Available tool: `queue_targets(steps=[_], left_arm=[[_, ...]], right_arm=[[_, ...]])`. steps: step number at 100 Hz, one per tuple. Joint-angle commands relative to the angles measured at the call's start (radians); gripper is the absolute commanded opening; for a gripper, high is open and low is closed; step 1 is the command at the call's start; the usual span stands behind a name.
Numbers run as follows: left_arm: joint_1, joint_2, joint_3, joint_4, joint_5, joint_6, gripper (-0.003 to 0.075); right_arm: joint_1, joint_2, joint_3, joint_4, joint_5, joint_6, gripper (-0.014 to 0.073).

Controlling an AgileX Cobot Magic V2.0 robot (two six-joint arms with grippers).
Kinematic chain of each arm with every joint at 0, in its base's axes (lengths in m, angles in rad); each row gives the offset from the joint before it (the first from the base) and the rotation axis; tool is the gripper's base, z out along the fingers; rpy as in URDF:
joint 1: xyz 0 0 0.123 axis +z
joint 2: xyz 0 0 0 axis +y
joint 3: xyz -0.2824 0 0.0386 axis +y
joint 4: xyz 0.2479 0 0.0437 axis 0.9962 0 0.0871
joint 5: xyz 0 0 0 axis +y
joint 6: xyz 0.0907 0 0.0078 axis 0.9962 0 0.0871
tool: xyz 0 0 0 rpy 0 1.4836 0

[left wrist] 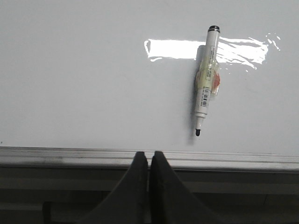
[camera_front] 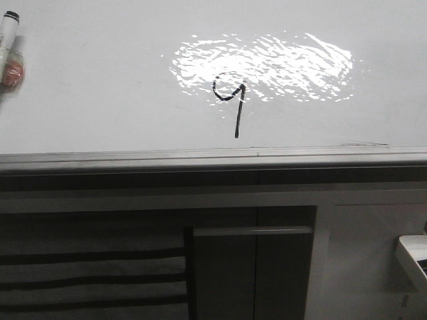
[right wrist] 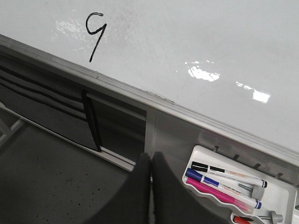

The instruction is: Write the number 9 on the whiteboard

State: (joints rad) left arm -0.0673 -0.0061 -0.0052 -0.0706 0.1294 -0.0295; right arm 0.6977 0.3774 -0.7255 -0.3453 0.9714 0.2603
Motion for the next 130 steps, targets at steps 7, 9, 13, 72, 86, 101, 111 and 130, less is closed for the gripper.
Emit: queue_targets(steps=[7, 9, 13, 72, 86, 101, 111, 130], left_arm=[[0.002, -0.027, 0.029, -0.011, -0.087, -0.013, -0.002], [0.002, -0.027, 0.029, -0.011, -0.087, -0.013, -0.002], [0.002, -0.027, 0.029, -0.011, -0.087, -0.013, -0.002], [0.002, -0.027, 0.029, -0.011, -0.087, -0.013, -0.002], [0.002, -0.027, 0.029, -0.011, -0.087, -0.013, -0.002], [0.002, -0.027, 0.029, -0.011, -0.087, -0.013, -0.002], [0.002, -0.027, 0.029, -0.011, -0.087, -0.013, -0.002], [0.002, -0.027, 0.029, -0.011, -0.087, -0.013, -0.002]], right_arm=[[-0.003, 0.011, -0.023, -0.034, -0.065, -0.003, -0.0072], [-0.003, 0.011, -0.017, -0.034, -0.067, -0.003, -0.0072], [-0.005, 0.005, -0.012, -0.027, -0.073, -0.003, -0.0072], [-0.621, -0.386, 0.639, 0.318, -0.903, 0.009, -0.0072], [-0.623, -0.405, 0.715, 0.318, -0.961, 0.009, -0.0072], [-0.623, -0.405, 0.764, 0.318, -1.03, 0.009, -0.0072], [-0.623, -0.405, 0.764, 0.318, -1.032, 0.009, -0.0072], [-0.623, -0.405, 0.764, 0.318, -1.032, 0.009, -0.0072]])
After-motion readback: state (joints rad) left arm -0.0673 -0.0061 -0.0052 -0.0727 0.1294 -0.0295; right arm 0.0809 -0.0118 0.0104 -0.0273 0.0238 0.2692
